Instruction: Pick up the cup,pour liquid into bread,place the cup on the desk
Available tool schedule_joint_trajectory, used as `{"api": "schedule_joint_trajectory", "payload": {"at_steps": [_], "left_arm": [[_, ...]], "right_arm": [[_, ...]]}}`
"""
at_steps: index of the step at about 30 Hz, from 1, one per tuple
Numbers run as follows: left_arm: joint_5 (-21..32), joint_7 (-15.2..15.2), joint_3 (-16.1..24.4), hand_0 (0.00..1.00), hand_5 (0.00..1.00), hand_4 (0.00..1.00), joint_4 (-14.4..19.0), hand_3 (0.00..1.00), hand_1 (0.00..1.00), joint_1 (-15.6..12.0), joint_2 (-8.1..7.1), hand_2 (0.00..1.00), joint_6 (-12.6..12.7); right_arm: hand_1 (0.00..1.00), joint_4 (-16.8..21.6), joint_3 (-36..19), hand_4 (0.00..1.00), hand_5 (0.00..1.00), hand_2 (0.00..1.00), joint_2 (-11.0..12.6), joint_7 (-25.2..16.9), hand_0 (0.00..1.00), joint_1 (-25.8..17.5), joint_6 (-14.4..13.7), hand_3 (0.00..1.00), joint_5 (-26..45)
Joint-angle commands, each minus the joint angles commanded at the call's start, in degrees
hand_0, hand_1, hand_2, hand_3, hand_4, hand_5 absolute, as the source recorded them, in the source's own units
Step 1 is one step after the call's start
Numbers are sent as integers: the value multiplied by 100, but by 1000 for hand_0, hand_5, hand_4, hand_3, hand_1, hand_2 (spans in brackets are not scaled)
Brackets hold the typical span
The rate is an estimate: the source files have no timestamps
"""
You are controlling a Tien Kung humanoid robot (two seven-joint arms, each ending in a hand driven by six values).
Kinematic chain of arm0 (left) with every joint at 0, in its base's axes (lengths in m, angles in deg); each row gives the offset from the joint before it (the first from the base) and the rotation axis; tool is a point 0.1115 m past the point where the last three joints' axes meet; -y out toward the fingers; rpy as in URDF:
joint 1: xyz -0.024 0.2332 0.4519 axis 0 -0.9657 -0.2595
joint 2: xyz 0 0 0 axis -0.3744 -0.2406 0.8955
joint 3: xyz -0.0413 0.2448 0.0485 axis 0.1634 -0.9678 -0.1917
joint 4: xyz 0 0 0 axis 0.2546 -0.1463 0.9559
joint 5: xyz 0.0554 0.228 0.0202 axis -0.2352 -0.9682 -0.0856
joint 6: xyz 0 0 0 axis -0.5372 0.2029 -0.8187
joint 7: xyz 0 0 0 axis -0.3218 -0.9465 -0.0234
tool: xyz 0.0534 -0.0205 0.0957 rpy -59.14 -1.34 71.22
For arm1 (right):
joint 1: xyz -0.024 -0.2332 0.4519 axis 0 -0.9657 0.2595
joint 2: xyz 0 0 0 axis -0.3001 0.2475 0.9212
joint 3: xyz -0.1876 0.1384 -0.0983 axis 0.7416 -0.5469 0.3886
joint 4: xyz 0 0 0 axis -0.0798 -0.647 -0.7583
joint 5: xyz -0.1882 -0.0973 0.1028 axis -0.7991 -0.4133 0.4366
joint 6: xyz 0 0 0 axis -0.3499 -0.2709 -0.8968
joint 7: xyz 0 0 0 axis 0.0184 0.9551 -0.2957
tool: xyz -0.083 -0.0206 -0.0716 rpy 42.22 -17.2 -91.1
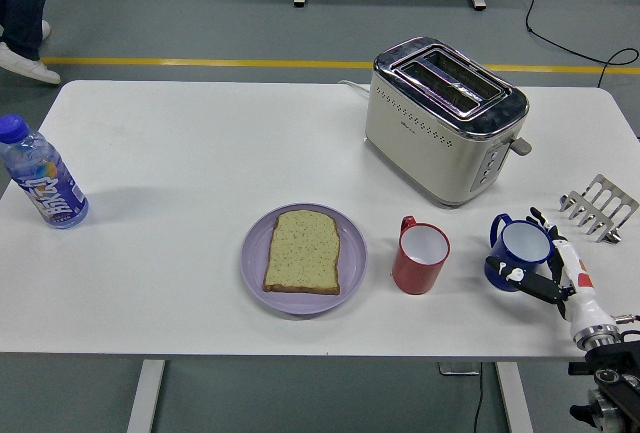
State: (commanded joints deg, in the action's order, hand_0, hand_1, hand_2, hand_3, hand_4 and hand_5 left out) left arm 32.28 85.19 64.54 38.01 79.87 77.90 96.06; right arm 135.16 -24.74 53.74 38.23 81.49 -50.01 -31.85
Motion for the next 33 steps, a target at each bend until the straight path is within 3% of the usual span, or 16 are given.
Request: {"api": "schedule_joint_trajectory", "payload": {"at_steps": [19, 32, 33], "left_arm": [[58, 20, -32, 690, 998, 396, -1, 611, 756, 14, 0, 773, -8], [63, 24, -37, 690, 998, 396, 1, 611, 756, 16, 0, 773, -9], [69, 26, -41, 690, 998, 396, 1, 611, 756, 16, 0, 773, -10]], "right_arm": [[822, -164, 221, 998, 167, 912, 3, -131, 958, 129, -121, 995, 358], [786, -290, 323, 998, 162, 885, -8, -173, 924, 210, -155, 939, 530], [757, -297, 326, 984, 156, 851, -10, -173, 901, 213, -153, 889, 539]]}}
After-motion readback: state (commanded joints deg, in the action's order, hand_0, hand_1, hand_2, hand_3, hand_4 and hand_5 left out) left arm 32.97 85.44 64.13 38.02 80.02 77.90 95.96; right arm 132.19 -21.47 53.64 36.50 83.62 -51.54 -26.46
